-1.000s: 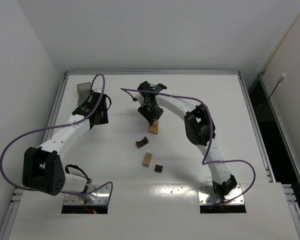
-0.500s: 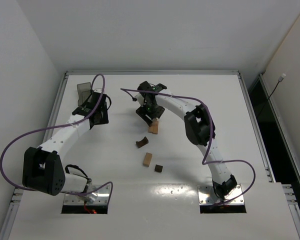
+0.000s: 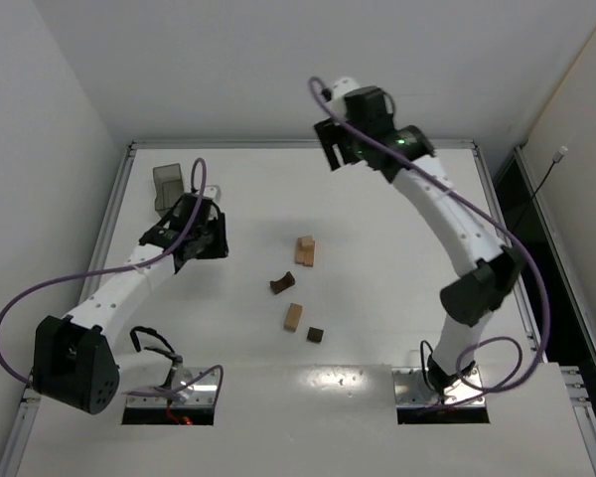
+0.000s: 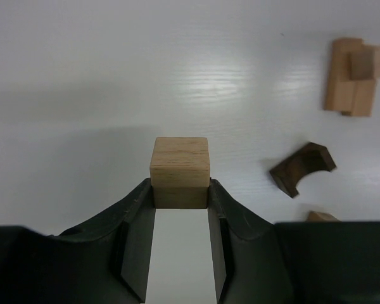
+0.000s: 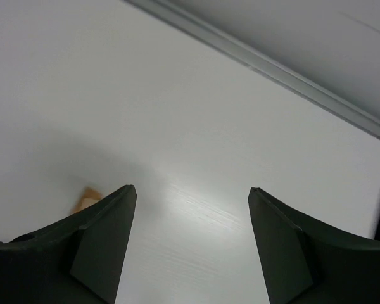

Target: Build the wood block tower

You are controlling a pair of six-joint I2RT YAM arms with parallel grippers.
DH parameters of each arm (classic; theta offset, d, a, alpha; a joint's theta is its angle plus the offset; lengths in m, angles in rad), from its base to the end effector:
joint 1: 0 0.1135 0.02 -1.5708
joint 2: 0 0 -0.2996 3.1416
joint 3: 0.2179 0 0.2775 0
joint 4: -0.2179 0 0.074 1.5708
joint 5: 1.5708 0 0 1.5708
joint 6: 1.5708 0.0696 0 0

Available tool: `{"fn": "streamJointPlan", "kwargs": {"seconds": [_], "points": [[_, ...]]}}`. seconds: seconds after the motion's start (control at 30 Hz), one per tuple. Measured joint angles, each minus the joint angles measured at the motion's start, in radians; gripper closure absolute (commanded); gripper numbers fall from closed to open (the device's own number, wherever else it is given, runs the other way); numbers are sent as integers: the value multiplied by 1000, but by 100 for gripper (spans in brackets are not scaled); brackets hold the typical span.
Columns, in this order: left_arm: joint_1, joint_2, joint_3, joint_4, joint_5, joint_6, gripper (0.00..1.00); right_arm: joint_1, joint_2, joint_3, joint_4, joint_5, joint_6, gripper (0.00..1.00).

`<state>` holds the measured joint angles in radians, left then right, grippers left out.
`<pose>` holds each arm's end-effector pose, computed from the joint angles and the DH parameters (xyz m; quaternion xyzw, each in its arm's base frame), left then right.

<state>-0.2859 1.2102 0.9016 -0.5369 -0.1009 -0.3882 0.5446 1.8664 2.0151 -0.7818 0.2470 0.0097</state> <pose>0.2761 -0.0738 0.2615 -0.0656 0.9316 -0.0727 0.3500 0.4197 0.2343 0.4159 -0.1803 0.8685 0.0170 0.4614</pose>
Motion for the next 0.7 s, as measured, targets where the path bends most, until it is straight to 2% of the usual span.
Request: {"fn": "streamJointPlan", "kwargs": {"seconds": [0.17,0.33,0.53,0.7], "points": [[-103,94,45,-31,97,-37,100,-204,-184,-213,47,53,54,31],[-211,238,198,-78,152,-70,100,-373,-163,-451,-19,-1,98,31],[-310,364,338,-97,204,-102,100,-477,-156,-508,-90,-92,122,31],[-346,437,352,-114,225,-137,100,-499,-188,-515,-87,-134,127,31]]}}
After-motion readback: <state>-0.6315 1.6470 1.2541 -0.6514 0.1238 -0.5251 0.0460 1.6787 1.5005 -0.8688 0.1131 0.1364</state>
